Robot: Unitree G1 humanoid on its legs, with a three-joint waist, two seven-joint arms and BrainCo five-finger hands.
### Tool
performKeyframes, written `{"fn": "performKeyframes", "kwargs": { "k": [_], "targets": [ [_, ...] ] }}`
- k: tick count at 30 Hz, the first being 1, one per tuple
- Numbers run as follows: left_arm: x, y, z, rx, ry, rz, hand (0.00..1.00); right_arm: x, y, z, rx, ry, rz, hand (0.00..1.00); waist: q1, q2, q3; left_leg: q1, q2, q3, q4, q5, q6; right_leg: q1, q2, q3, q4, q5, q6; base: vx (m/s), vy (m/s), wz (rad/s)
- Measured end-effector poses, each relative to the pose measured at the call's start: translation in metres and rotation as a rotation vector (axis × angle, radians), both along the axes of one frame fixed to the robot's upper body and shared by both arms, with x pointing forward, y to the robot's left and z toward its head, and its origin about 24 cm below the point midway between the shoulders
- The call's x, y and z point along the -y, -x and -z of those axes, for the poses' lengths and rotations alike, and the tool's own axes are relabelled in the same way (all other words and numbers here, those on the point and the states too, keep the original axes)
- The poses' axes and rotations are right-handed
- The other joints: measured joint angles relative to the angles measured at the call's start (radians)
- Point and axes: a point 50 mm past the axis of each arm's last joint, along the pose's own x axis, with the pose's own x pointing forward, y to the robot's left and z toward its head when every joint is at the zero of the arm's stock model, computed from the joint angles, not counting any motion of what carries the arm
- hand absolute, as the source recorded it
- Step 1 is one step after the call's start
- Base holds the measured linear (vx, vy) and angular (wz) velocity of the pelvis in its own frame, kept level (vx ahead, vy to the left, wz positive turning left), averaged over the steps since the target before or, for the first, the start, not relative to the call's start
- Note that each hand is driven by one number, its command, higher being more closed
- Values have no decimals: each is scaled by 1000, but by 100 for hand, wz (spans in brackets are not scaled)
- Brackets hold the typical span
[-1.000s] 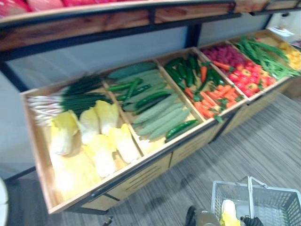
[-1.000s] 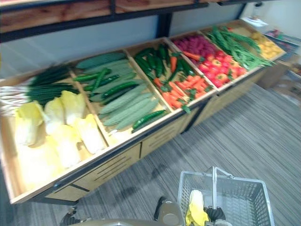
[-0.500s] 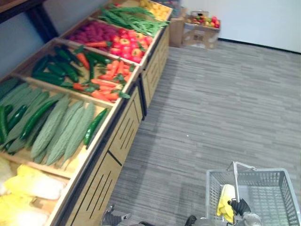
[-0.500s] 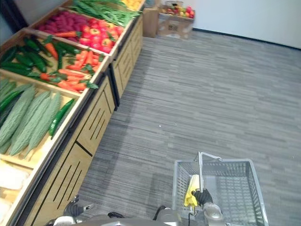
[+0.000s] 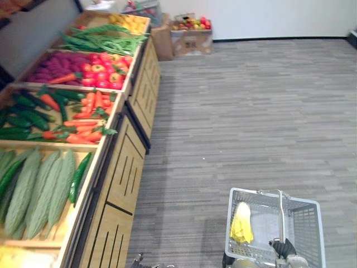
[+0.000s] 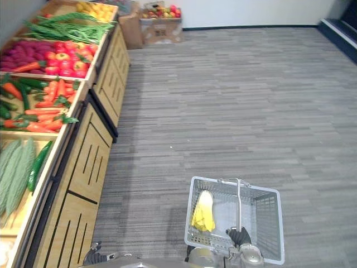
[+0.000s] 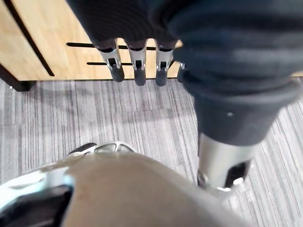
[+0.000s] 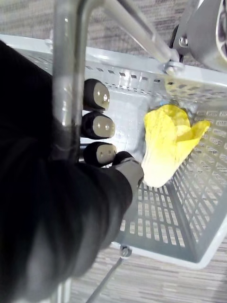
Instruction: Pick vegetable in the basket
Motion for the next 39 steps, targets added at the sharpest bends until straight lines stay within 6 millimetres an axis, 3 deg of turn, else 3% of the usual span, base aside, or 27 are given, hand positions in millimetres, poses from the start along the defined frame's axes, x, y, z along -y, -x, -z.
{"fn": "performKeyframes", "kwargs": {
  "k": [5,8,16,23,27,32,35,36,38,39],
  "targets": [
    [2,-16,-2,32,3,21,0,-5,10,4,-10,-31,42,100,-9,12,-22,17,-17,-11,-17,-30,-35,13,-10,33,-53,43,17,27,75,-29],
    [3,-19,-2,35,8,26,0,-9,14,6,-9,-42,69,100,-9,3,-36,20,-26,-39,-32,-36,-38,20,-12,24,-66,48,20,-3,36,12],
    [3,-7,3,-1,9,16,0,-9,23,10,-15,-39,133,100,-8,4,-40,37,-36,-72,-31,-82,-29,42,-14,6,-70,58,34,-47,28,8],
    [2,-2,4,-16,8,7,0,-11,26,12,-14,-66,183,100,-6,6,-42,37,-32,-110,-34,-185,-16,37,-12,4,-78,87,55,-94,52,1],
    [0,0,4,-21,-2,1,0,-14,28,14,-18,-73,184,100,-8,-2,-51,39,-54,-106,-32,-188,-12,32,-37,5,-78,98,66,-65,36,-3],
    [0,-1,4,-18,-20,0,0,-12,30,14,-22,-70,194,100,-8,19,-55,44,-33,-105,-18,-192,-23,36,-19,-2,-71,91,57,39,-49,-1],
    [-2,-6,0,11,-36,-4,0,-11,23,13,-13,-69,184,100,-5,20,-43,-42,0,-114,204,-203,-47,25,-22,3,-4,27,36,31,-92,-4],
    [-2,-9,-1,27,-37,-2,0,-9,21,12,-9,-61,174,100,-5,22,-29,-94,27,-117,345,-190,-65,25,-28,3,37,-4,35,-25,-108,5],
    [-3,-9,-2,34,-42,-3,0,-3,22,11,-13,-45,172,100,5,23,-14,-171,67,-122,518,-131,-73,27,-30,4,90,-49,28,-1,-77,6],
    [-4,-8,-2,22,-44,-5,0,-1,22,10,-15,-38,174,100,11,22,-9,-199,71,-142,582,-72,-76,40,-40,3,108,-67,21,78,-56,12]
  ]
}}
